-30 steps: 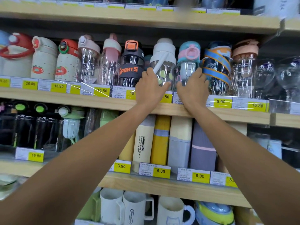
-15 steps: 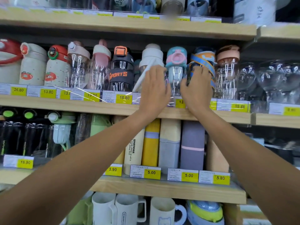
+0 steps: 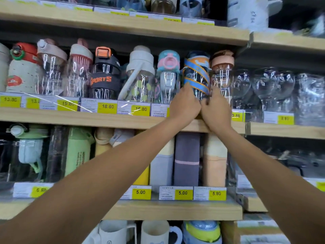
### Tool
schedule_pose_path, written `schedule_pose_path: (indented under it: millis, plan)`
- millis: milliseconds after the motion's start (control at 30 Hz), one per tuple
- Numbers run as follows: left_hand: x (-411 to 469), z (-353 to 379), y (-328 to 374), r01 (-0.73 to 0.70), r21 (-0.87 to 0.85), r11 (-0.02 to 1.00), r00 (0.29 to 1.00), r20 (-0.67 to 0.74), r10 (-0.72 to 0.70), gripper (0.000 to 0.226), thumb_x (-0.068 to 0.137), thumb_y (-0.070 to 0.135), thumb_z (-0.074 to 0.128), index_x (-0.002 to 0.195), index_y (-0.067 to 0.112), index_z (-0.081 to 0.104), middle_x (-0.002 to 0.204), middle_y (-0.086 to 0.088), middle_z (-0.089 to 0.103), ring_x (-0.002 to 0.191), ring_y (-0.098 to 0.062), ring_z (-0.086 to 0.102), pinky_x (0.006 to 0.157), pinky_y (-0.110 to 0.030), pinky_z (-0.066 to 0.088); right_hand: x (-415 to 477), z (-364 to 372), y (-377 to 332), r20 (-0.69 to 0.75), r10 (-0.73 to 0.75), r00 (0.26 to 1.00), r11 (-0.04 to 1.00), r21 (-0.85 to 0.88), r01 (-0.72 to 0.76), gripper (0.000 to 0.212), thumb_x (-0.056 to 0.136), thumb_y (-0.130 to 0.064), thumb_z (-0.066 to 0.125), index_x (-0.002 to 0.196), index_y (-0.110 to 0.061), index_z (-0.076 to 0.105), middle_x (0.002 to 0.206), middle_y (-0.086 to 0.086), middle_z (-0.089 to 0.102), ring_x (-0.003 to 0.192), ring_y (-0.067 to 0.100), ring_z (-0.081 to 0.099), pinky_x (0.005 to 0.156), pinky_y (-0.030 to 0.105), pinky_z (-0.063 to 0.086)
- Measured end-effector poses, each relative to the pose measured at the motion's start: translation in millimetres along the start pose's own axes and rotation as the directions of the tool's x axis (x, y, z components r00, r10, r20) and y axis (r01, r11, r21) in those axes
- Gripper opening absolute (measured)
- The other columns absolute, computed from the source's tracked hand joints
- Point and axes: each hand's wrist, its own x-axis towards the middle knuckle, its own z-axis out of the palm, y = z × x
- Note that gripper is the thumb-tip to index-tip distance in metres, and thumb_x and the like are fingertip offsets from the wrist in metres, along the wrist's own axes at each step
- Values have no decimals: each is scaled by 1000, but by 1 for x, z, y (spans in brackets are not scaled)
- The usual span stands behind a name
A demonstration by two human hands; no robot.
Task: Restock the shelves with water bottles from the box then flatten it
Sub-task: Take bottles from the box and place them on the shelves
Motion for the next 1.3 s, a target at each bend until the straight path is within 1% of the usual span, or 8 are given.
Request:
schedule_pose_path:
  millis: [233, 433, 500, 600, 700, 833, 1067, 1300]
  plan:
    - [-4, 3, -3, -33, 26, 999, 997, -67, 35, 39, 83, 6, 45, 121, 7, 46, 117, -14, 59, 107, -35, 55, 77, -39, 40, 3, 0, 2, -25, 29, 999, 999, -41, -30, 31, 89, -17, 45, 118, -9, 50, 112, 15, 62, 103, 36, 56, 76, 39, 40]
    - [-5, 4, -2, -5, 37, 999, 998, -63, 7, 39, 84, 9, 46, 124, 7, 44, 126, -12, 50, 117, -31, 49, 86, -43, 41, 1, 5, 6, -20, -32, 999, 999, -34, 31, 30, 87, -15, 44, 114, -7, 52, 114, 15, 59, 103, 35, 55, 76, 39, 42]
    - [-4, 6, 0, -5, 72, 997, 997, -72, 10, 38, 87, 11, 45, 125, 7, 42, 130, -13, 47, 119, -31, 48, 86, -44, 41, 4, 1, 6, -80, -35, 996, 999, -8, 35, 30, 87, -13, 45, 115, -4, 51, 119, 17, 53, 110, 35, 49, 82, 40, 39]
    - [-1, 12, 4, -27, 131, 991, 998, -52, 34, 37, 91, 17, 46, 125, 4, 39, 130, -13, 43, 121, -32, 46, 84, -46, 42, 19, -9, 9, -221, -14, 975, 991, -134, -16, 39, 86, -16, 49, 121, 1, 46, 128, 20, 44, 119, 36, 40, 94, 37, 30]
    - [6, 18, 8, 5, 143, 990, 1000, -23, -2, 47, 92, 20, 48, 132, 1, 33, 128, -16, 44, 122, -35, 46, 87, -44, 42, 33, -14, 14, -114, 127, 985, 984, -109, -140, 57, 88, -27, 56, 133, 2, 35, 137, 21, 38, 125, 38, 37, 98, 42, 34]
    - [13, 24, 12, 48, 211, 976, 999, -4, -48, 66, 93, 18, 53, 144, -2, 15, 136, -20, 42, 137, -34, 28, 101, -40, 36, 37, -13, 23, 21, 220, 975, 970, -106, -217, 82, 87, -39, 62, 145, 0, 17, 143, 22, 35, 128, 39, 39, 95, 45, 40]
    - [16, 22, 17, 48, 153, 987, 997, -61, -39, 51, 88, 21, 61, 127, 2, 35, 133, -16, 34, 124, -33, 37, 93, -35, 38, 40, -10, 29, 58, 308, 950, 947, -113, -300, 71, 84, -39, 65, 133, -1, 31, 138, 20, 42, 126, 39, 43, 96, 44, 40]
    - [13, 34, 18, 12, 115, 993, 996, -90, -1, 57, 84, 16, 58, 132, 1, 30, 136, -18, 31, 123, -34, 33, 97, -34, 34, 42, -7, 31, 44, 324, 945, 941, -121, -317, 72, 82, -41, 65, 132, -1, 33, 138, 21, 39, 128, 38, 39, 97, 44, 39]
